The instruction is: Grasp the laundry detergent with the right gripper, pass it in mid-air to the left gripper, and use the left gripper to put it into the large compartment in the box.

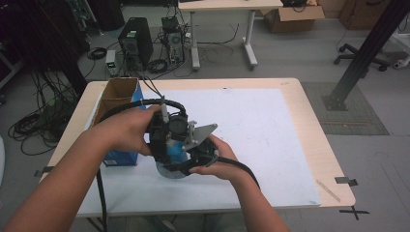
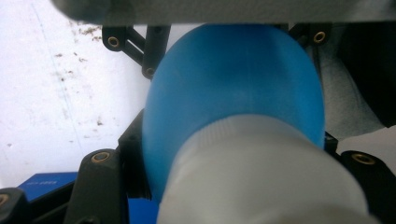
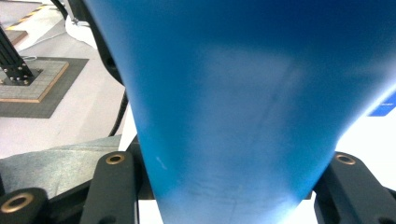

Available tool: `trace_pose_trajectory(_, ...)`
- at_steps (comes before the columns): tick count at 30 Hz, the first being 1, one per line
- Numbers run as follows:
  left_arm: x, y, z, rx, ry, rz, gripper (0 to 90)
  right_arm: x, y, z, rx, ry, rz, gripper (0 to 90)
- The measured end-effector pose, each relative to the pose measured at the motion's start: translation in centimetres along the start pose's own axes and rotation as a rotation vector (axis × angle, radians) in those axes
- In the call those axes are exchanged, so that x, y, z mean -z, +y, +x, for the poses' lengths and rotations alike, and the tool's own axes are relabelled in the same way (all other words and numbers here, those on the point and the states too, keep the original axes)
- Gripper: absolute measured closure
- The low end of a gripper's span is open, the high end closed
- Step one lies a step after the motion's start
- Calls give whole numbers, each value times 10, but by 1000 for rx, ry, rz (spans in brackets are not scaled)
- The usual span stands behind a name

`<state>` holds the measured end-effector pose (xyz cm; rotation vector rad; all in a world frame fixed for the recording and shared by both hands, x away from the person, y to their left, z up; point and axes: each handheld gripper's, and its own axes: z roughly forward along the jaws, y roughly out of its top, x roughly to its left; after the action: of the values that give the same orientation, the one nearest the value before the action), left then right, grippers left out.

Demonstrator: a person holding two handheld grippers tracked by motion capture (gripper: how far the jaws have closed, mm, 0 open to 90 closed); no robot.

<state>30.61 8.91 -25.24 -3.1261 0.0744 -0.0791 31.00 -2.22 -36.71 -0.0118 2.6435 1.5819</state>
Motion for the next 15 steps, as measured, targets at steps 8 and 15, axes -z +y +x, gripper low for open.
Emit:
trace_pose_trajectory(8, 4, 4, -2, 5, 2, 11, 386, 3, 1, 1, 1, 4, -14, 449)
trace_pose_trajectory(15, 6, 8, -2, 3, 8, 18, 387, 8, 0, 1, -1, -3, -27, 436)
